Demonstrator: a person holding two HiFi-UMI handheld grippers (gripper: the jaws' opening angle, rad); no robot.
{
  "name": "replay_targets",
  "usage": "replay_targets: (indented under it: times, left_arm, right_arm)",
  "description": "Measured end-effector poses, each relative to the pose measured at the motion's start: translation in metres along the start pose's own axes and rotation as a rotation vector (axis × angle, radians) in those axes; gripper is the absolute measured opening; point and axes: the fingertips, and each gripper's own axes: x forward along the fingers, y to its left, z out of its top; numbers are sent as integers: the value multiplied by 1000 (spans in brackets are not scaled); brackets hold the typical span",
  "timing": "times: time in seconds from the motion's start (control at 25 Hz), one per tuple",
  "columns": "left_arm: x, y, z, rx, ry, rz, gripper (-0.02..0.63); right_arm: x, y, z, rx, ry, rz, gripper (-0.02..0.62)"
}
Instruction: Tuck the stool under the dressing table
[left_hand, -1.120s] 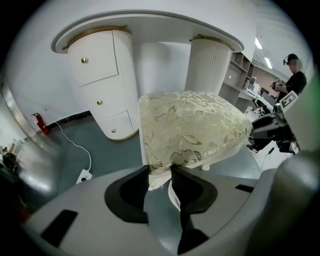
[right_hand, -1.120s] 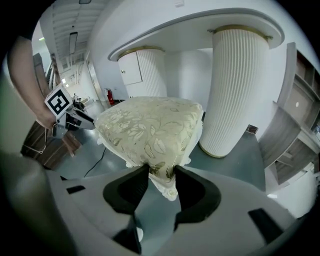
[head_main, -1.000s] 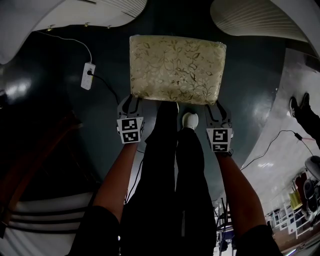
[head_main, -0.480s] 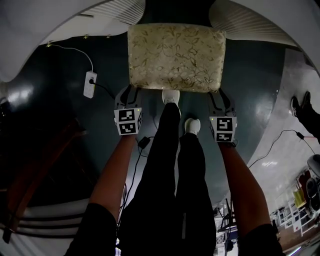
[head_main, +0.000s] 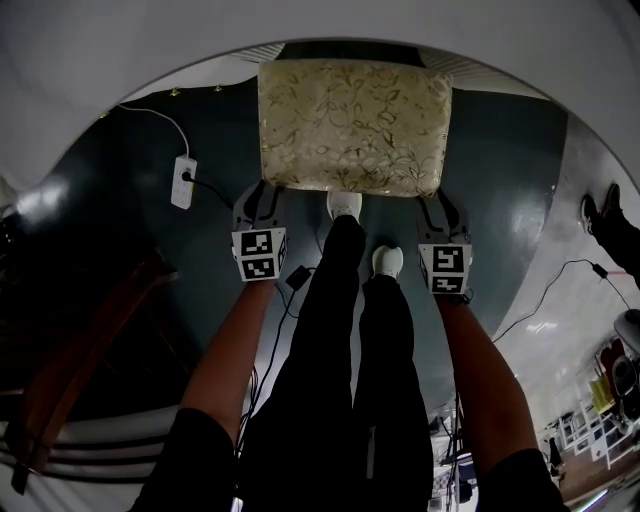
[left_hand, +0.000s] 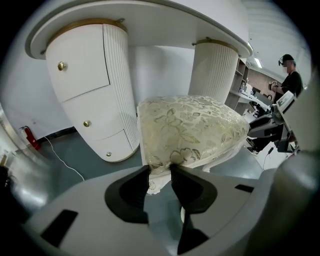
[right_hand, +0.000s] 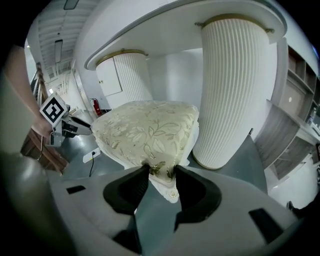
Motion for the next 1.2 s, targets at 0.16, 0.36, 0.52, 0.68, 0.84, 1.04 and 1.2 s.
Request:
replay_targets:
  times: [0.16, 0.36, 0.52, 0.68, 0.84, 1.04, 1.2]
  left_arm:
    - [-1, 0, 0, -21, -30, -7, 140]
    - [-4, -5, -4, -61, -63, -11, 140]
    - [7, 1, 14, -66, -85, -3, 140]
    - [37, 18, 56, -60, -111, -1, 140]
    - [48, 26, 79, -48, -143, -2, 140]
    - [61, 32, 104, -44, -143, -2, 140]
    - [65, 32, 110, -10, -146, -42, 141]
  right_arm:
    - [0, 0, 1, 23, -14, -39, 165]
    - [-2, -4, 1, 44, -41, -76, 161]
    - [10, -15, 18, 57, -65, -93, 160]
    - [42, -40, 56, 82, -102, -117, 158]
    - [51, -49, 73, 67, -121, -116, 156]
    - [61, -61, 90, 62, -108, -113, 156]
    - [65, -67, 96, 73, -107, -125, 156]
